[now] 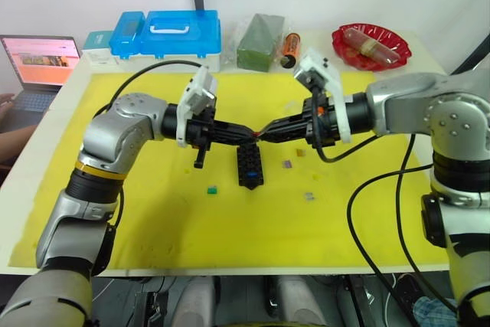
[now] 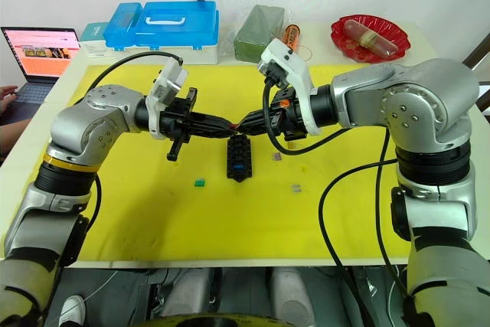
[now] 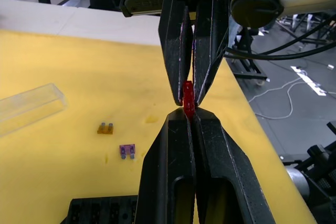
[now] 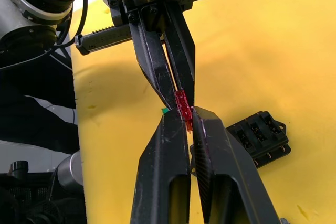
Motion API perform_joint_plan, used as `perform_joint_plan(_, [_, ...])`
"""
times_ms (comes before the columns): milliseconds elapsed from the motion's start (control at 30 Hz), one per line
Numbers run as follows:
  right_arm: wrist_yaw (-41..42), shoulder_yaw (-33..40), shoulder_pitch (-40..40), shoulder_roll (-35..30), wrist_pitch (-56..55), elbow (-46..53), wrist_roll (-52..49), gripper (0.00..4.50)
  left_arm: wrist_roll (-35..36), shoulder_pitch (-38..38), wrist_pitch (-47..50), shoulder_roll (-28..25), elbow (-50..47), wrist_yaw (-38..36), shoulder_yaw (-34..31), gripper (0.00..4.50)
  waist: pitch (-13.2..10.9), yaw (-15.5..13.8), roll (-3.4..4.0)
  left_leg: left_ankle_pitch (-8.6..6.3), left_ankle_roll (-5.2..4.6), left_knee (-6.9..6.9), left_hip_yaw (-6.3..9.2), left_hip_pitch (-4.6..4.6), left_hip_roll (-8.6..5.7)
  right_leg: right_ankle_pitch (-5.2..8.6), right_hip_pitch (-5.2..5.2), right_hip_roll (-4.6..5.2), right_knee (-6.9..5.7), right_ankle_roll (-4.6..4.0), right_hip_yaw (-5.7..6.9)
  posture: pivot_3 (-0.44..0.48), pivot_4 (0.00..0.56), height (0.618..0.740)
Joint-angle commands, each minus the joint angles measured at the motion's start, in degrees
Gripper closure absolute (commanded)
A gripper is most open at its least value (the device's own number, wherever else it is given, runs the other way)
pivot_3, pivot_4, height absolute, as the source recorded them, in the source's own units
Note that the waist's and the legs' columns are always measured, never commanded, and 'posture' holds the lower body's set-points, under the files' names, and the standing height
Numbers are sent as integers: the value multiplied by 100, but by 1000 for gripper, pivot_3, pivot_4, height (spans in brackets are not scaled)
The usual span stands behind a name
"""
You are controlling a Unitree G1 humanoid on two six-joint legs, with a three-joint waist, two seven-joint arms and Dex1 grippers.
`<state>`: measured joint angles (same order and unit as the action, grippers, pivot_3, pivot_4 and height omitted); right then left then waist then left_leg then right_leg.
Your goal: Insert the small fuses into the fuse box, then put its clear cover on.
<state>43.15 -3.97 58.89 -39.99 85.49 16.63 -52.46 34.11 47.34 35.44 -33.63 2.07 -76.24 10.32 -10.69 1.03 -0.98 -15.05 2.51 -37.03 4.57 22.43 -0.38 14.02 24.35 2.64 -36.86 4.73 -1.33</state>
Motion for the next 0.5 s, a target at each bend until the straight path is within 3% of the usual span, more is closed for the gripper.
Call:
perform_joint_plan(33, [48, 47, 54, -62, -156, 118, 30, 4380, -25, 2, -104, 10, -171, 3, -148, 4500, 0, 0, 0, 0, 0, 0, 0, 0, 0, 0, 0, 0, 0, 0, 0, 0, 150, 740])
perform_joint_plan(267, [210, -71, 96, -139, -306, 93, 98, 4380, -111, 49, 36, -44, -124, 90, -108, 4500, 0, 0, 0, 0, 0, 0, 0, 0, 0, 0, 0, 0, 0, 0, 0, 0, 150, 740])
perform_joint_plan(500, [630, -585, -77, -259, -1530, 113, 777, 4500, -247, -107, 85, -326, -244, 167, -184, 2047, 0, 21, 0, 0, 0, 0, 0, 0, 0, 0, 0, -2, 0, 0, 0, 0, 150, 740])
